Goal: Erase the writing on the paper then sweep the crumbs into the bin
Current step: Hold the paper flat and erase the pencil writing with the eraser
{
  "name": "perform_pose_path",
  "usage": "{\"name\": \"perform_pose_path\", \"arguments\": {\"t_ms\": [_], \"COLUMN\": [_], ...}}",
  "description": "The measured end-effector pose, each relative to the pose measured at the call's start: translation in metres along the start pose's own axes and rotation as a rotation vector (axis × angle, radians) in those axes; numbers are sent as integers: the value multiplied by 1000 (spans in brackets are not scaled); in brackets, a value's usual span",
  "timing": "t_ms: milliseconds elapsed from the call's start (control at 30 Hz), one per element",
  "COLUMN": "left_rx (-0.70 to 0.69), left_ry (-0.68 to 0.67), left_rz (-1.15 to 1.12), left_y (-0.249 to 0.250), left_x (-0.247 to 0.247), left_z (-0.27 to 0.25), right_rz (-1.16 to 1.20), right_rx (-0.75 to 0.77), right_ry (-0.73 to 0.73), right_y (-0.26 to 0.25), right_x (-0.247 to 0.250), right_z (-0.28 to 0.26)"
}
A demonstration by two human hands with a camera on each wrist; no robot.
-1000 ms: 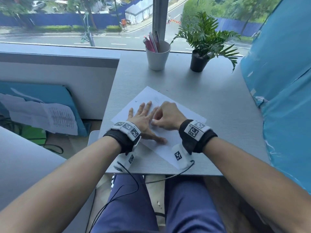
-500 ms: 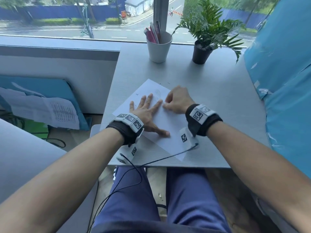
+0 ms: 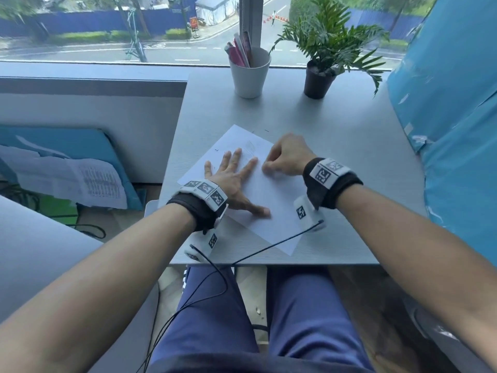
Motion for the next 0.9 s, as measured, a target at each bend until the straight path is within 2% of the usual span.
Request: {"name": "perform_pose_path", "arguments": {"t_ms": [67,167,233,367,400,500,533,667,700,833,900], "left_rx": [4,-2,-7,2,2,-4,-4,8,9,0,6], "left_ry": [-9,-13,-11,-14,-15,-13,-12,-11,-12,-4,-13], "left_rz": [5,22,25,17,19,28,24,14,17,14,14], "left_y": [1,2,1,2,2,3,3,4,3,3,3], "left_x": [1,0,0,0,0,-1,0,1,0,-1,0], "left_z": [-1,0,-1,-2,-1,0,-1,-3,-2,0,-1], "right_rz": [4,-54,-60,19,5,-74,-81,6,-20,-84,-21], "right_rx": [2,112,108,20,45,142,127,27,48,157,77], "right_ry": [74,-117,-190,51,35,-168,-191,39,35,-177,-108], "right_y": [-2,-20,-16,4,-2,-19,-15,6,2,-16,-3], "right_x": [7,-35,-37,6,0,-41,-39,9,6,-38,-18], "right_z": [-1,-28,-27,-1,-6,-35,-33,-1,-4,-33,-16]}}
Point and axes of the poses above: each hand's wrist, its own z-axis towards the middle knuckle, its own x-axis out of the back of the hand, y = z × x, the point moved 9 cm from there along z, towards the middle knuckle, and after that the axes turned 14 degrees about z, right-handed, at the moved point
